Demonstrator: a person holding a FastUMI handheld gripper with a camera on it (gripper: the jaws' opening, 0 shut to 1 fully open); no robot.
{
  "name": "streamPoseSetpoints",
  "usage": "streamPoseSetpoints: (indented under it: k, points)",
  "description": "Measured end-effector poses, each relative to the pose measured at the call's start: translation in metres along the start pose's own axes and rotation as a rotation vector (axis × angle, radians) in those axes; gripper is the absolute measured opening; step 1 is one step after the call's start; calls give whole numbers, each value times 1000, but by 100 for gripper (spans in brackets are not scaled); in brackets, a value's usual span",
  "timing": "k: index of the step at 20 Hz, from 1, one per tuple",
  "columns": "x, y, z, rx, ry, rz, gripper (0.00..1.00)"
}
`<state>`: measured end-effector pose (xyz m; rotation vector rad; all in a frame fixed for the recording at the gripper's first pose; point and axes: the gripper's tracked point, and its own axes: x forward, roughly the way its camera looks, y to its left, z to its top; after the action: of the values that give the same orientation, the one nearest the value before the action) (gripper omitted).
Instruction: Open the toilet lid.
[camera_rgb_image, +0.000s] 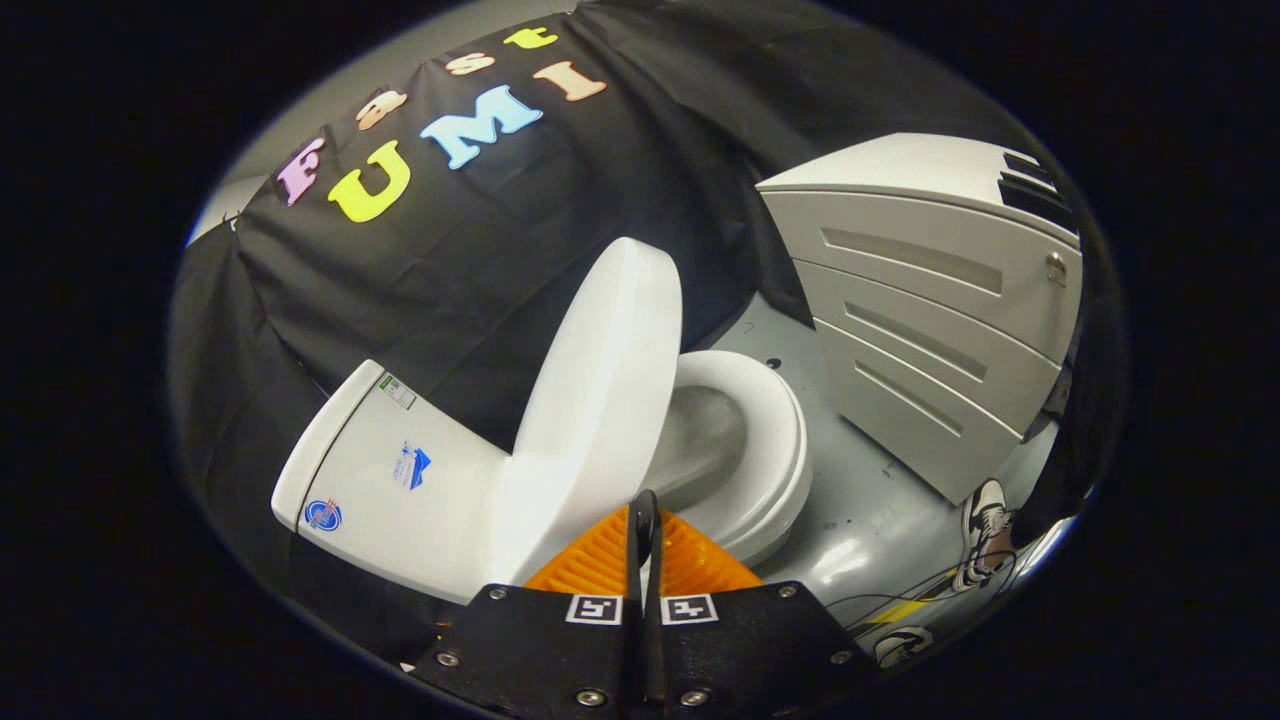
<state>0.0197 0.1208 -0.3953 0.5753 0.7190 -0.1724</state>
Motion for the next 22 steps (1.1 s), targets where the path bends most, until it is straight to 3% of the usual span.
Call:
streamPoseSetpoints:
  k: [7,22]
  points:
    - [-11,33,6,-93,-30,-36,0]
    - [-32,110,13,-463,-129,-169,0]
